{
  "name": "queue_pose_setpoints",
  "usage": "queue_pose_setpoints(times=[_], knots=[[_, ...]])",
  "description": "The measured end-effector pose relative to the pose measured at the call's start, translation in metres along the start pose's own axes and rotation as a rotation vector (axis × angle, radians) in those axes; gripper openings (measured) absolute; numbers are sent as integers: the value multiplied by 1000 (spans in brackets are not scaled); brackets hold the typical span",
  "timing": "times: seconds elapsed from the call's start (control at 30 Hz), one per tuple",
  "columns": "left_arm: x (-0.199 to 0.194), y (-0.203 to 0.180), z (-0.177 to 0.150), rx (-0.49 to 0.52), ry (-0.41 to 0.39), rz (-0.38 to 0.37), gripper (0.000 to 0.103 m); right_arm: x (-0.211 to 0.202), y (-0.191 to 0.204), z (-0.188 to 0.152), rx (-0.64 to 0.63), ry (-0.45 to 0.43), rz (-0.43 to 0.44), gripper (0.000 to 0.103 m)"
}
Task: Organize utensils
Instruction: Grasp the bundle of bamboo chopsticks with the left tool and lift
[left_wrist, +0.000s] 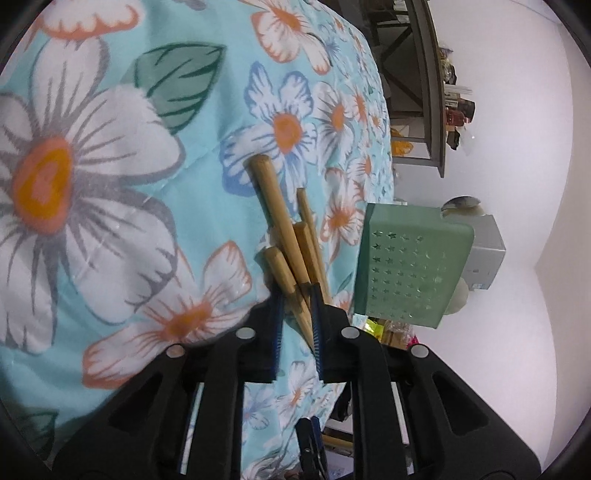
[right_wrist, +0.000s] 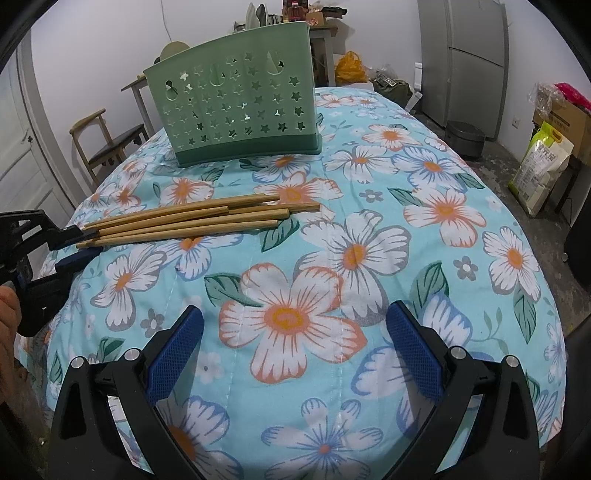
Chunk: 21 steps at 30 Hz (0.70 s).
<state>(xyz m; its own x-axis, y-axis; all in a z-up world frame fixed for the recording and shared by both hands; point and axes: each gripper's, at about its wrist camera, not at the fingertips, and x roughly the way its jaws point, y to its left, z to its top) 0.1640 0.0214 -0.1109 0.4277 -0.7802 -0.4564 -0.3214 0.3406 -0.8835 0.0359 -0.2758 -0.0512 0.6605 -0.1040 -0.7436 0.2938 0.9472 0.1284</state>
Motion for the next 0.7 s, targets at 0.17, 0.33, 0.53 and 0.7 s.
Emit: queue_pose_setpoints(times=[0.17, 0.33, 0.53, 0.7], knots=[[-7, 2, -8, 38, -13, -4, 9, -1, 1, 0, 0, 1, 4, 97], [-24, 3, -23, 84, -13, 14, 11, -1, 0, 0, 7, 1, 10, 97], [-20, 11, -24, 30, 28, -1, 12, 0, 3, 0, -1, 1, -11, 97], [-16, 14, -22, 0, 33, 7, 12, -1, 0, 0, 8, -3, 6, 97]])
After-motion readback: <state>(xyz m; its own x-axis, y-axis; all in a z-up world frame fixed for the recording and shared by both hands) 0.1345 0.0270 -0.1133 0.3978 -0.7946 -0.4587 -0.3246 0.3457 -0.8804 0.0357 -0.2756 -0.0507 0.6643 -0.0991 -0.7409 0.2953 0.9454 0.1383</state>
